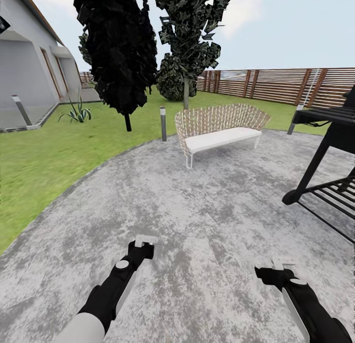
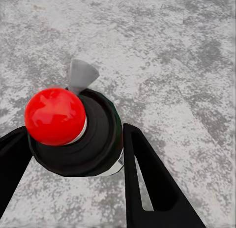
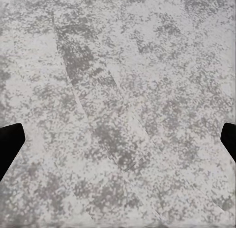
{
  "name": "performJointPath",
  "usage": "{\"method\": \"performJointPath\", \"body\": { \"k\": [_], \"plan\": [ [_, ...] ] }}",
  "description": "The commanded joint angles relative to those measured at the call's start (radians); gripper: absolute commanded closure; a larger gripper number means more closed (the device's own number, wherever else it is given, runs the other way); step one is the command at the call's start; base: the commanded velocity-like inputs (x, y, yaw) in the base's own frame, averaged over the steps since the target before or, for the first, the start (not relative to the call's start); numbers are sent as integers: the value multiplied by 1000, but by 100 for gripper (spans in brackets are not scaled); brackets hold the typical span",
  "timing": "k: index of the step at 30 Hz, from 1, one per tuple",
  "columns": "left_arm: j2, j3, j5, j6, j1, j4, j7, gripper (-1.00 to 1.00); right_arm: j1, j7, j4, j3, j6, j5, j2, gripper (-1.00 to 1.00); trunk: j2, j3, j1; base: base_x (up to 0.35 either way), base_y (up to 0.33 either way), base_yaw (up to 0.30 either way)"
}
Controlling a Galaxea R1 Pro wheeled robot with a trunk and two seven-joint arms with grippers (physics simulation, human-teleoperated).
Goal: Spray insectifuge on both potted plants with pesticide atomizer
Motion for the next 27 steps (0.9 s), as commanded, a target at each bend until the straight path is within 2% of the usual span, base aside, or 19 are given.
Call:
{"method": "performJointPath", "body": {
  "k": [1,5,14,27],
  "plan": [
    [0,0,-4,6,0,-2,-1,100,0,1,-1,-1,5,-6,0,-100,0,-1,-1,-313,0,0],
    [0,0,-4,6,0,-2,-1,100,0,1,-1,-1,5,-6,0,-100,0,-1,-1,-326,40,0],
    [0,0,-4,6,0,-3,-1,100,0,1,-1,-1,5,-6,0,-100,0,-1,-1,-294,176,23],
    [0,0,-4,6,0,-3,-1,100,0,1,-1,-2,5,-6,0,-100,0,-1,-1,-32,21,228]
  ]
}}
